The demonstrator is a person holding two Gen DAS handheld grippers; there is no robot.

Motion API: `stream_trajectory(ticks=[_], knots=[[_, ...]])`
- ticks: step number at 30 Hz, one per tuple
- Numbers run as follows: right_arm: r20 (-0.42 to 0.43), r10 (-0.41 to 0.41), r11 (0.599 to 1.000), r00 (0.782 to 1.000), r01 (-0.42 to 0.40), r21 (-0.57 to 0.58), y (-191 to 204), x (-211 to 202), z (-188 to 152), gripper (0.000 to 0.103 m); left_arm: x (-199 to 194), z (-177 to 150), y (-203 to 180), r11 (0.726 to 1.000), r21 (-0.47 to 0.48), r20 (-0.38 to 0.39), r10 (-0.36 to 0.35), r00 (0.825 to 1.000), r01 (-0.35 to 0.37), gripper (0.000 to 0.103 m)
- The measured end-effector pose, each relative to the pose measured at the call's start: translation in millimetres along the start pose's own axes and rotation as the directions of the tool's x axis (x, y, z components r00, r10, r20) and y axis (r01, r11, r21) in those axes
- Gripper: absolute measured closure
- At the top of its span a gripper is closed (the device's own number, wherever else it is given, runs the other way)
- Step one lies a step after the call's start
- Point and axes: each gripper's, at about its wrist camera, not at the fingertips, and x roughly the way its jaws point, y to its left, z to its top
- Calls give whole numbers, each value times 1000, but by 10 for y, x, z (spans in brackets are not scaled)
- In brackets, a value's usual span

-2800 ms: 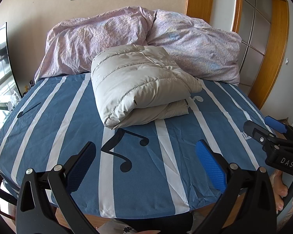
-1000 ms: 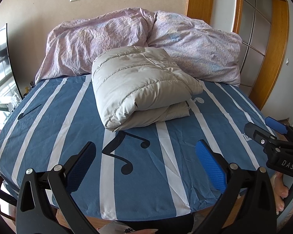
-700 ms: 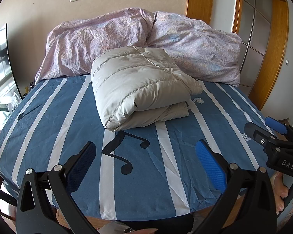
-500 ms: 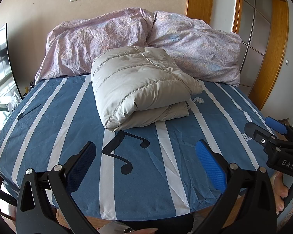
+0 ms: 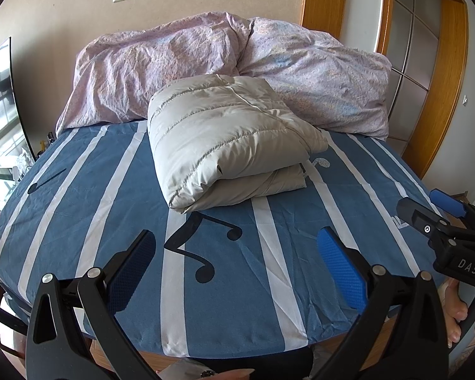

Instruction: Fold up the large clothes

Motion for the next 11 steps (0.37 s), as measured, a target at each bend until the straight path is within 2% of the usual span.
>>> stream_trajectory(ticks=[11], knots=[[2, -1, 1000, 1000, 1, -1, 10, -5, 9, 2, -1, 0, 10, 1000, 2, -1, -4, 1000, 4, 1]])
